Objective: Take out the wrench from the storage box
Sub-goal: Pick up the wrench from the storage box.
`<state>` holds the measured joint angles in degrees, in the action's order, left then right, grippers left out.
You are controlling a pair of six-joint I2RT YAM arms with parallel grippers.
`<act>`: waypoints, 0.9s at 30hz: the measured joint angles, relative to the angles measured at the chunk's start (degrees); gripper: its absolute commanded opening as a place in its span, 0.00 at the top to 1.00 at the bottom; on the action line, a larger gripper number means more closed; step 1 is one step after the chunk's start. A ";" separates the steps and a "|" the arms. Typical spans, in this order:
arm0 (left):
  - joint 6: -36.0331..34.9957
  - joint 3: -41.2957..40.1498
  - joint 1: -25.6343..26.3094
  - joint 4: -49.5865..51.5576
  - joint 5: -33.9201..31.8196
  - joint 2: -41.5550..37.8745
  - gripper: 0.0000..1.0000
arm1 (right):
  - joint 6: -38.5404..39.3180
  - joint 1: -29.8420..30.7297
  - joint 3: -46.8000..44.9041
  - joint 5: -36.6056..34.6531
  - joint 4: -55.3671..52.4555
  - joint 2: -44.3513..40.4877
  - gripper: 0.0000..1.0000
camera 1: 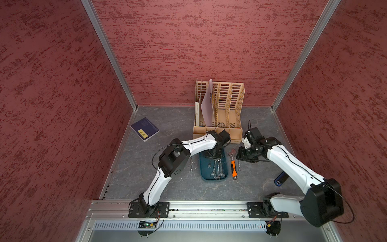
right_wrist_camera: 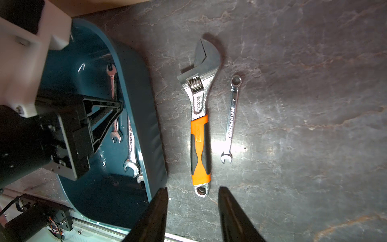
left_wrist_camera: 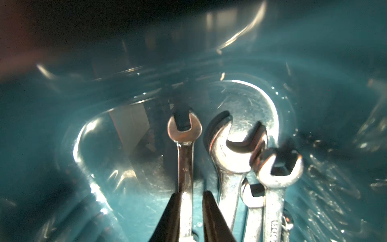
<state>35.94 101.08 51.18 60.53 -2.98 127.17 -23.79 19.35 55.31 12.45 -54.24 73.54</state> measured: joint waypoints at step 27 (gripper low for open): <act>1.77 -1.44 0.20 -2.14 -1.33 -0.02 0.71 | 0.02 0.00 0.00 0.00 -0.02 0.52 0.56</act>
<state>37.71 99.63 51.37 58.39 -4.32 127.15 -23.77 19.35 55.31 12.45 -54.26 74.06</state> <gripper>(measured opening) 0.292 0.442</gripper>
